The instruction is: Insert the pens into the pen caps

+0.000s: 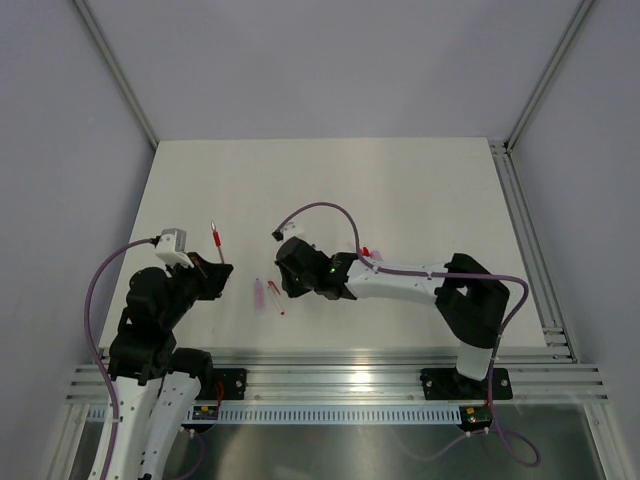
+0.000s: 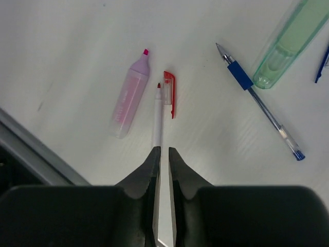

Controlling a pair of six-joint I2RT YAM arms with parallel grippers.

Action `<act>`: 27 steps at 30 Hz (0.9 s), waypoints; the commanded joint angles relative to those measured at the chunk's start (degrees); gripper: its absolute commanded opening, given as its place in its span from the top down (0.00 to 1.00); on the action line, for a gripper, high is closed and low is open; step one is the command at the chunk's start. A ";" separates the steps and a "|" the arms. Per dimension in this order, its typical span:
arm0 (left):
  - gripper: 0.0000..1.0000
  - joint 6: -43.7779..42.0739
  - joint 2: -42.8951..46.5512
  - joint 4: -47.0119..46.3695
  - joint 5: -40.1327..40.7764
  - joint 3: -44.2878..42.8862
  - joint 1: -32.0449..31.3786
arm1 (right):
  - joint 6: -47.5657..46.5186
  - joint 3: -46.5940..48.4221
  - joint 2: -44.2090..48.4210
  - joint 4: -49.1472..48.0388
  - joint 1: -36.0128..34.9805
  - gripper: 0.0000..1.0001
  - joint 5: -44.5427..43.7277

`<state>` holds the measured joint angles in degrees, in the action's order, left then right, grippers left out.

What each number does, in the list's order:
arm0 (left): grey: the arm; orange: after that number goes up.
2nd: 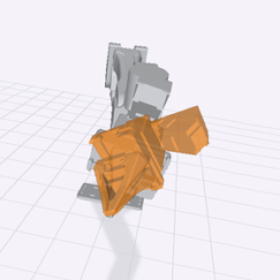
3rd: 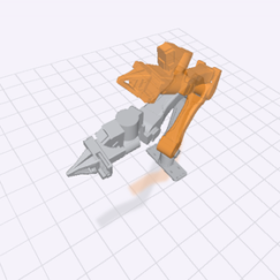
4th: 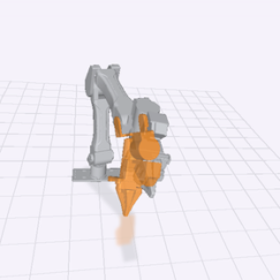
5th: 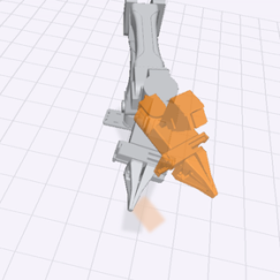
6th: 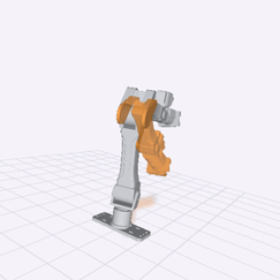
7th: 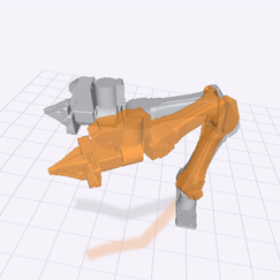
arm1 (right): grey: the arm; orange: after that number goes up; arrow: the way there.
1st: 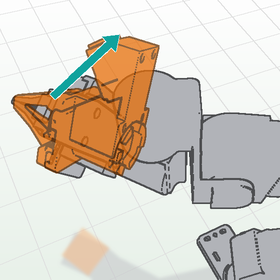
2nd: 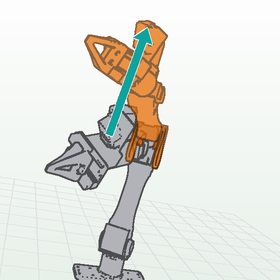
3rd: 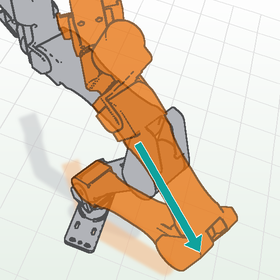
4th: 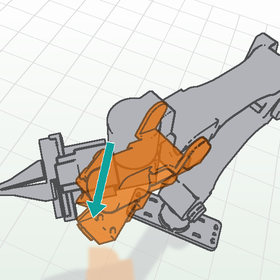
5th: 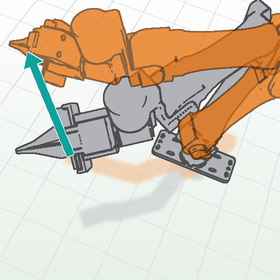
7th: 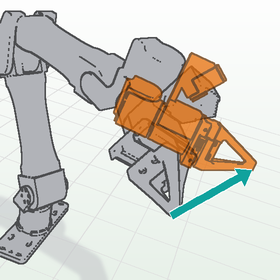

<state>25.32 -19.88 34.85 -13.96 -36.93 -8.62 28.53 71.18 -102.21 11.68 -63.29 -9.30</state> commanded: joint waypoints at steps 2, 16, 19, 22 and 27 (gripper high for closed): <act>1.00 0.17 0.28 0.13 4.37 -2.27 0.45 | -3.31 7.48 -6.13 2.90 -0.26 0.77 -0.10; 1.00 0.34 0.37 -0.84 2.18 -1.74 0.54 | -4.10 18.64 -18.54 6.60 -0.35 0.75 -2.56; 1.00 0.26 0.46 -0.84 2.00 -1.74 0.54 | -4.01 20.14 -19.60 7.65 -0.43 0.76 -2.13; 1.00 0.25 0.28 -1.10 1.30 -1.66 0.54 | -4.01 20.49 -20.30 7.92 -0.43 0.77 -3.00; 1.00 0.17 0.37 -1.36 0.42 -1.48 0.54 | -4.10 21.55 -21.36 8.88 -0.35 0.78 -4.32</act>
<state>25.50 -19.86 36.36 -11.81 -37.01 -8.47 25.50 89.86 -123.11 19.79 -63.29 -11.16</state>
